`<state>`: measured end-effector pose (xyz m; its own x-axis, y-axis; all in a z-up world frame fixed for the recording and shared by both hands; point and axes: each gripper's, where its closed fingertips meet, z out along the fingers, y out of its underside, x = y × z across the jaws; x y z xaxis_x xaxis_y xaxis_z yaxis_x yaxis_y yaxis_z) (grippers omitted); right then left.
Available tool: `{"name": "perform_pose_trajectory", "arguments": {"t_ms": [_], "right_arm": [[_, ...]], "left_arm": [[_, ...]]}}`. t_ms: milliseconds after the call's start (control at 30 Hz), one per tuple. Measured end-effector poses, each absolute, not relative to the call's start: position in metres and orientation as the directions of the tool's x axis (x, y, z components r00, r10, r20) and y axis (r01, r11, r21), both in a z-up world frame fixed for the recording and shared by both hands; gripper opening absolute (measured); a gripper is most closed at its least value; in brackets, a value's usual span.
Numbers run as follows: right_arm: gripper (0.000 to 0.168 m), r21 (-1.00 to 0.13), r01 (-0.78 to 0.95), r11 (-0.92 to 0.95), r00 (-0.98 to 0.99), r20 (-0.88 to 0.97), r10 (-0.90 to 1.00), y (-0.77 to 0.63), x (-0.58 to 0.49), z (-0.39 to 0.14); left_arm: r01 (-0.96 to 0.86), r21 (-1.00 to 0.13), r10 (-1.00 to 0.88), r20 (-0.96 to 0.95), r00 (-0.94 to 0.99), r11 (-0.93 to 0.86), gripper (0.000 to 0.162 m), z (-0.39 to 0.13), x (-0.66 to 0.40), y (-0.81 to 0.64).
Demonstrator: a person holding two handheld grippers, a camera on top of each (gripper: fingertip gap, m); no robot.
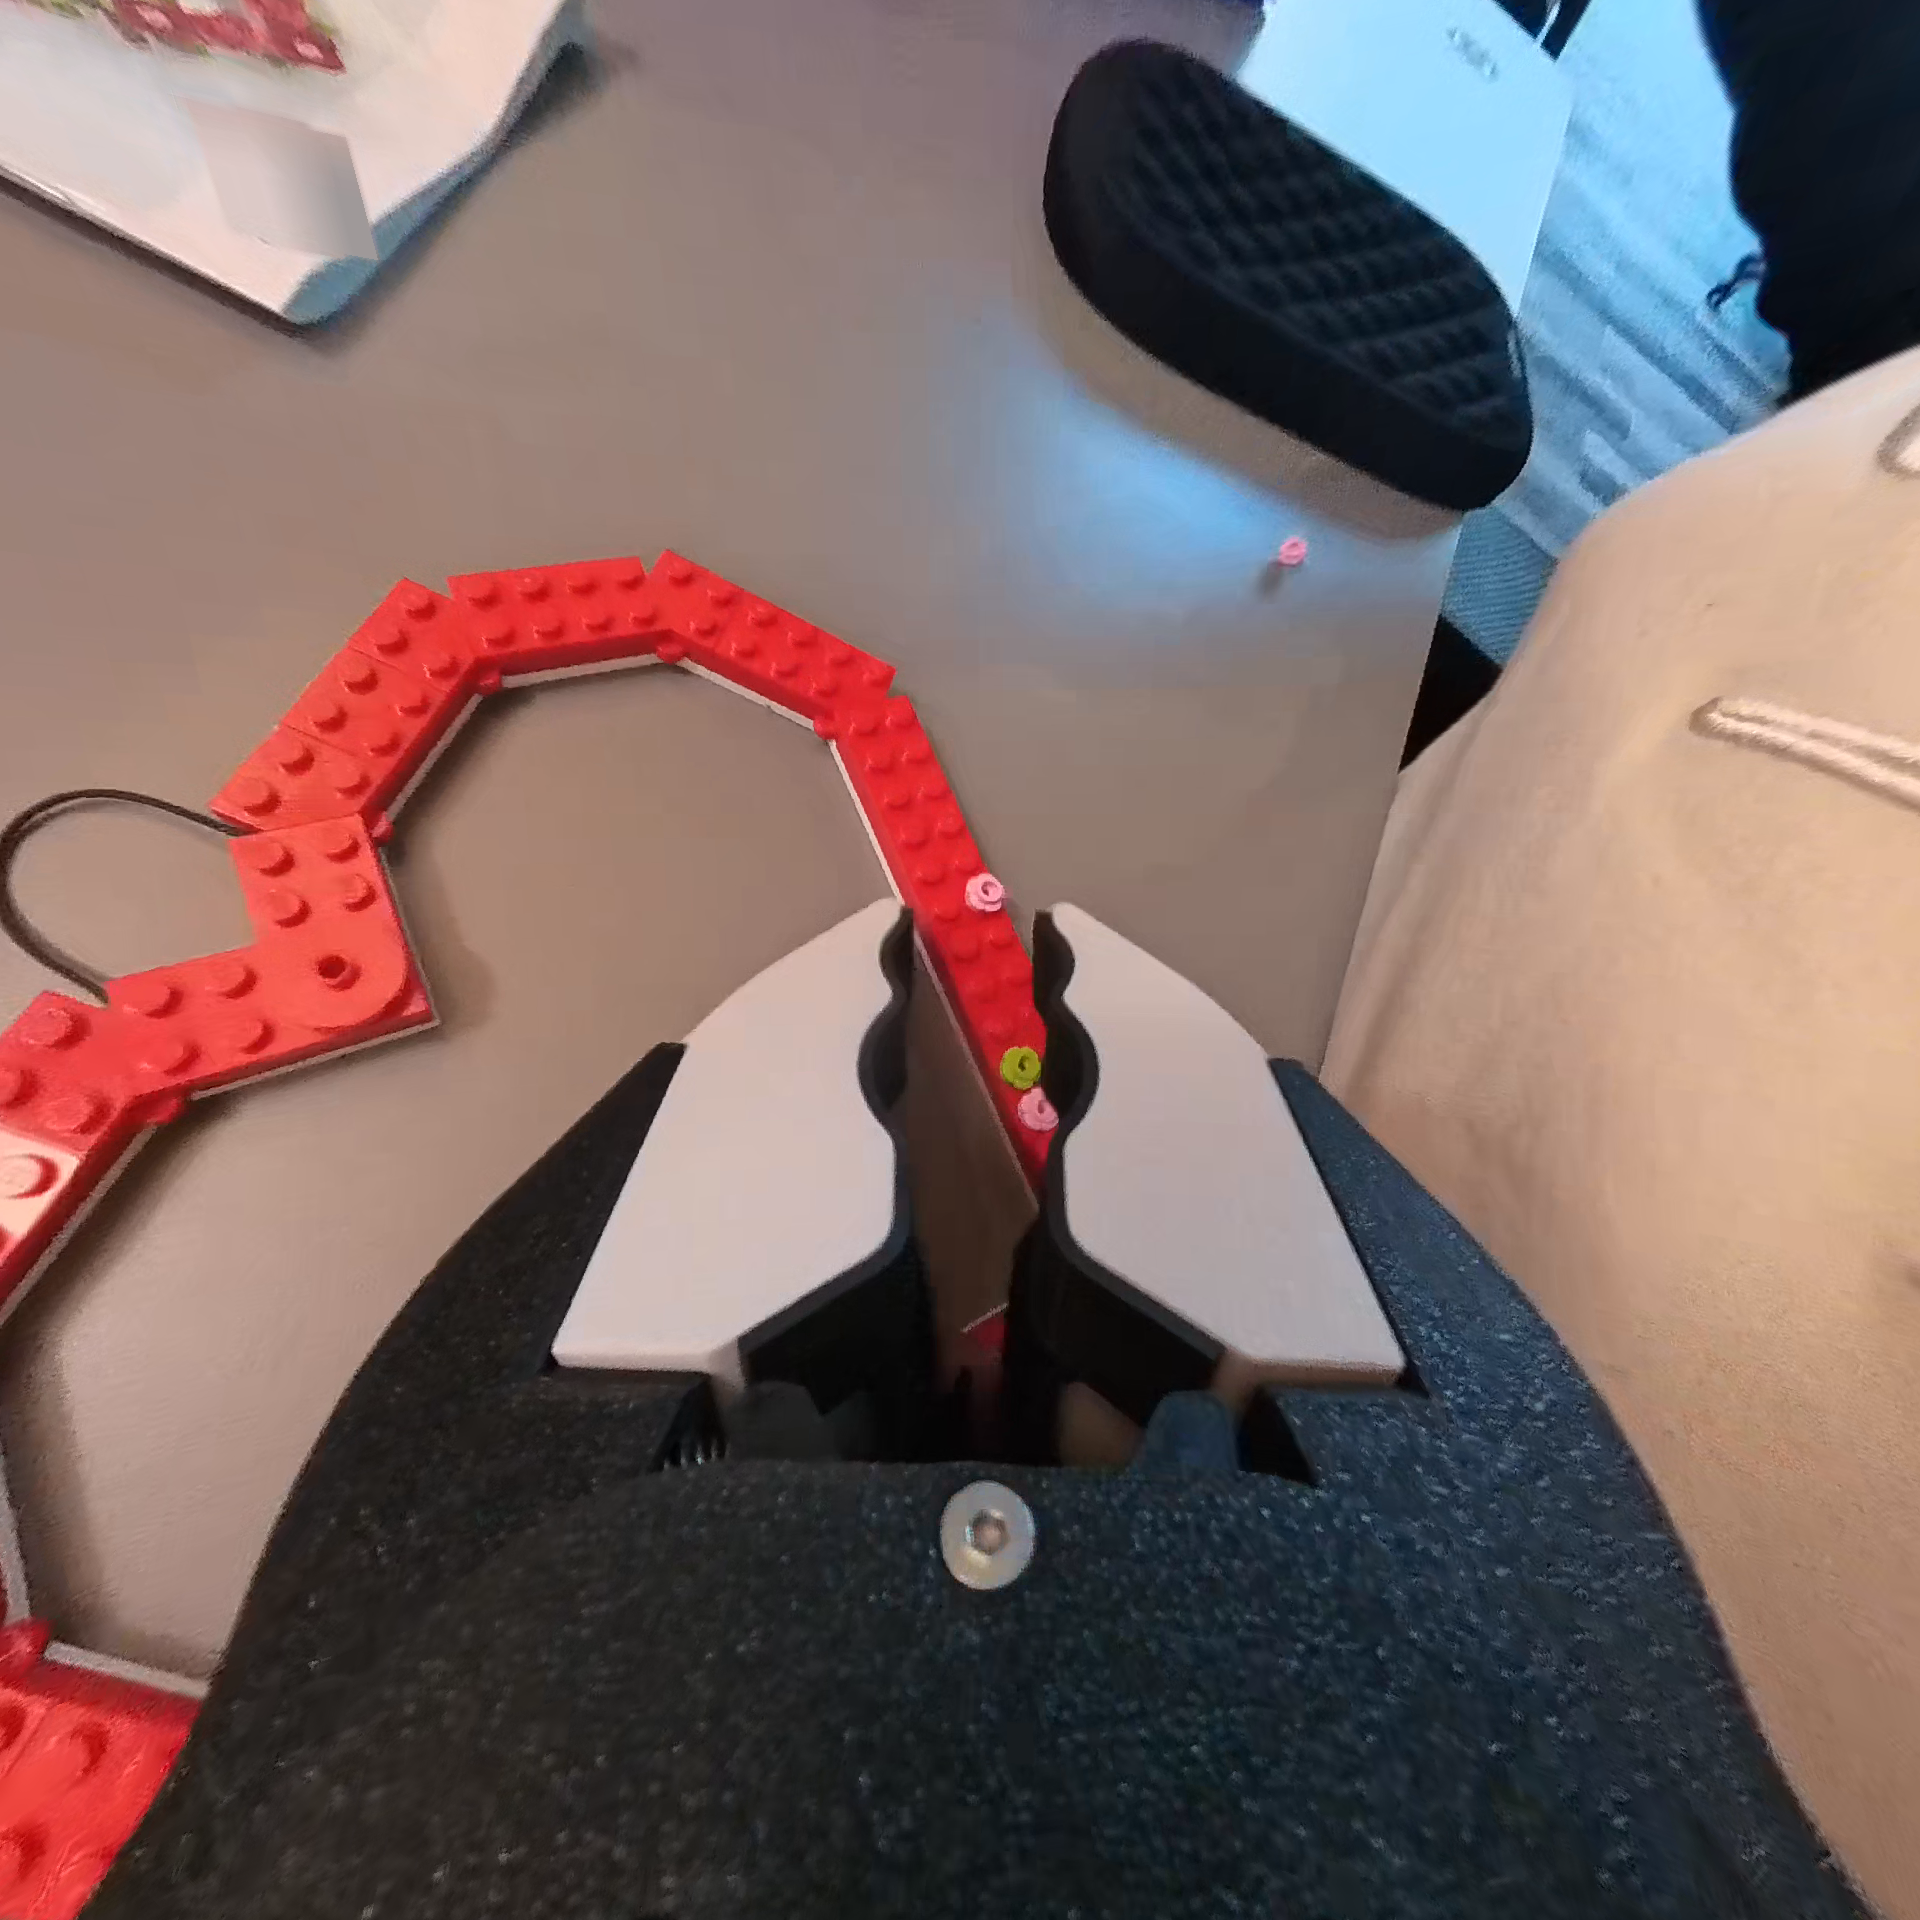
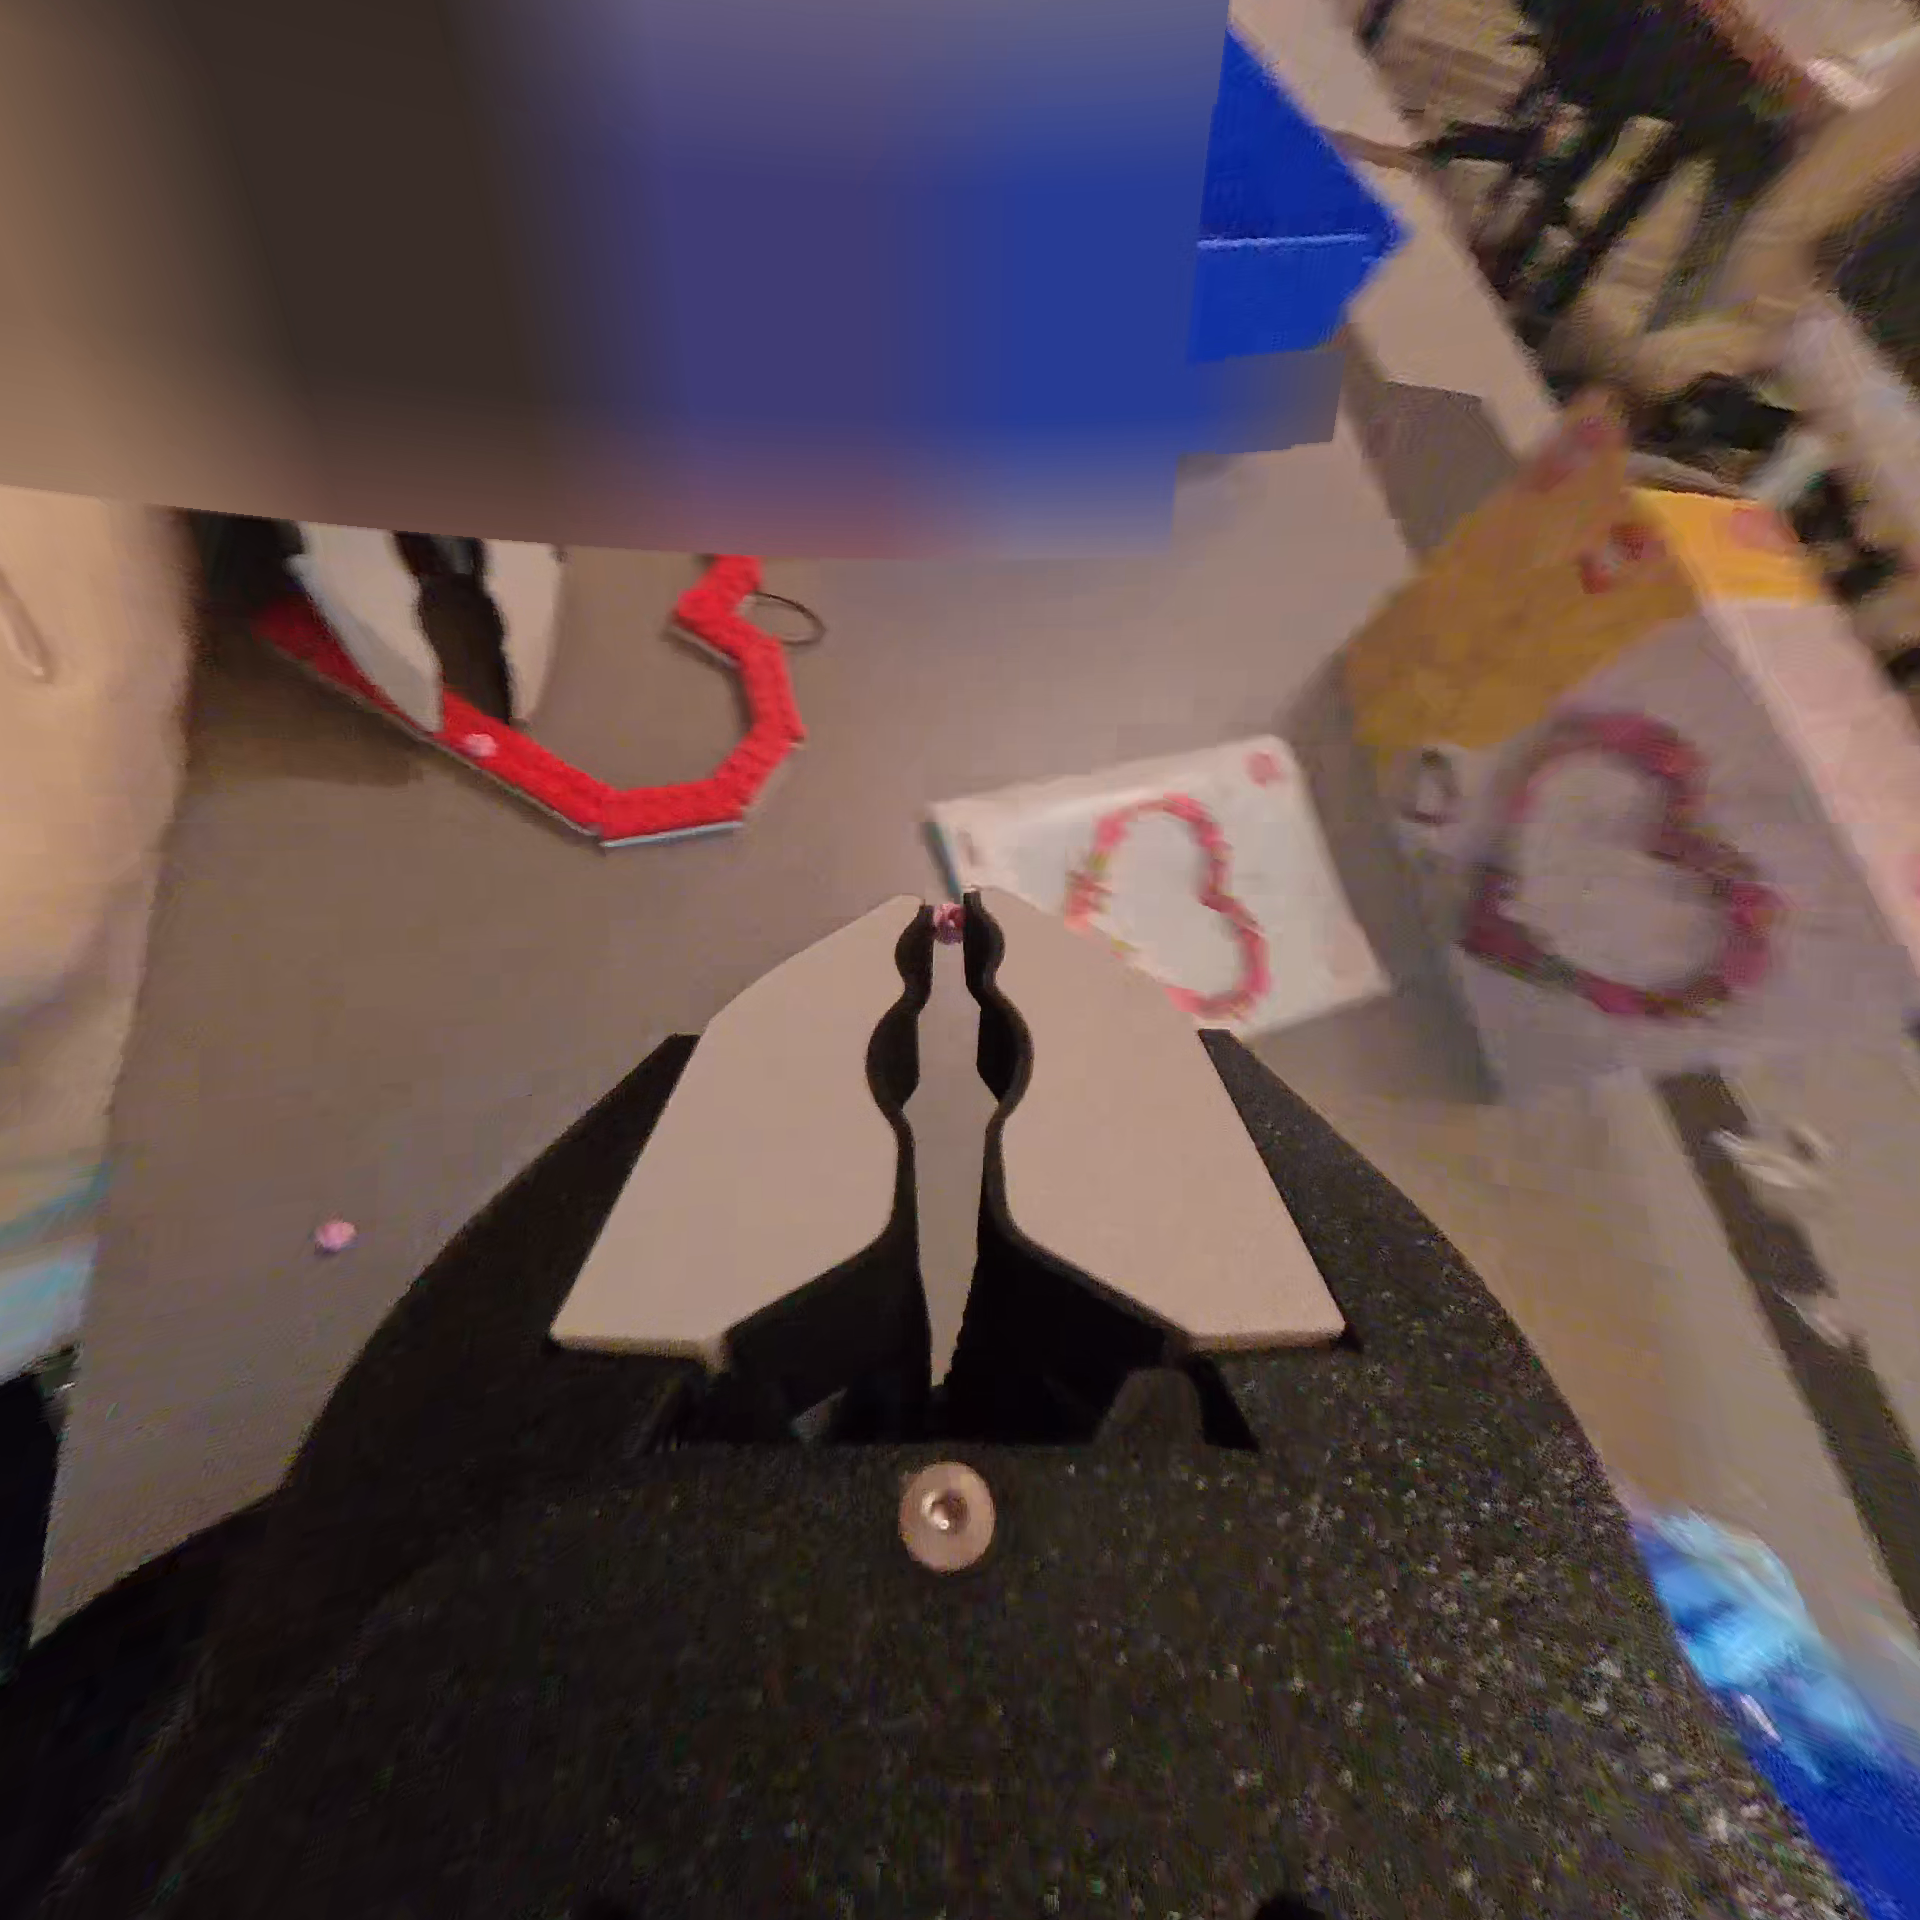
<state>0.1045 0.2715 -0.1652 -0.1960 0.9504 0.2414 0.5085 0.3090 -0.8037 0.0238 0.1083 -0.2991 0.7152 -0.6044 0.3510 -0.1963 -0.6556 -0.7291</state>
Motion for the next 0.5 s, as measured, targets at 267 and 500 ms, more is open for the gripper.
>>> {"name": "perform_pose_trajectory", "arguments": {"t_ms": [267, 500], "right_arm": [[0.006, -0.677, 0.736, 0.018, 0.193, 0.236, 0.952, 0.445, 0.175, -0.106], [0.006, -0.189, 0.969, -0.160, 0.152, -0.054, 0.987, 0.501, 0.168, -0.219]], "left_arm": [[-0.188, -0.798, -0.618, 0.269, 0.739, -0.573, 0.022, -0.280, 0.015, 0.123], [-0.149, -0.804, -0.568, 0.263, 0.780, -0.576, 0.022, -0.279, 0.007, 0.124]]}}
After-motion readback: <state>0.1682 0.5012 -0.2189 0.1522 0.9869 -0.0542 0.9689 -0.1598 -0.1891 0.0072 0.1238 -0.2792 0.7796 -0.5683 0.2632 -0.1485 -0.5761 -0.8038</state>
